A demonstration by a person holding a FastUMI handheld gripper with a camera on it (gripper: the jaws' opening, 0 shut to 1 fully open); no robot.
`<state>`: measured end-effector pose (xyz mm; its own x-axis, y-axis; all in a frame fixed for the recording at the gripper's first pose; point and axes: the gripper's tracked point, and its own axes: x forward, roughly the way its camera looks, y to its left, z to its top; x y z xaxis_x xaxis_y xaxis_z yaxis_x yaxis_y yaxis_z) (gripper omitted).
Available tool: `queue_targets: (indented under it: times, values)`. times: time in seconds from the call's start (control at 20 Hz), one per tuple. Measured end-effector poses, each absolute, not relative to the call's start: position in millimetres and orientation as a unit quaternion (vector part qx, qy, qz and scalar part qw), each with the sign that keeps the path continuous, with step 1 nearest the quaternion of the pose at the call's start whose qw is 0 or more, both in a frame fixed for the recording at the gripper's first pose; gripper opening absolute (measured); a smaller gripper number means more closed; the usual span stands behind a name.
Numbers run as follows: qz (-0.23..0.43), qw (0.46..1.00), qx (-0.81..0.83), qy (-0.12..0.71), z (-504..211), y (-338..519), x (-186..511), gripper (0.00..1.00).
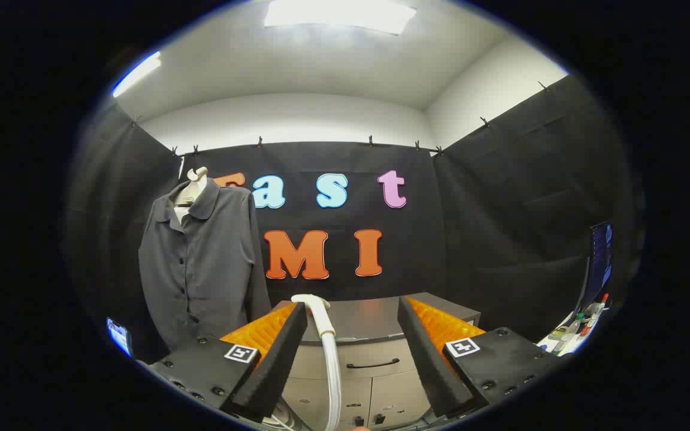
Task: Iron the clothes twice with a garment steamer, once on the left side and once on the right side.
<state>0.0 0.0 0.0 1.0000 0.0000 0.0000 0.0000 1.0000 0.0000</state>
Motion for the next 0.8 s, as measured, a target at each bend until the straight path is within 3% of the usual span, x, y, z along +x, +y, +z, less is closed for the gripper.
queue_targets:
  times: [0.8]
  values:
    - [0.005,1.000,0.006,0.010,-6.3,10.0,18.9,0.98]
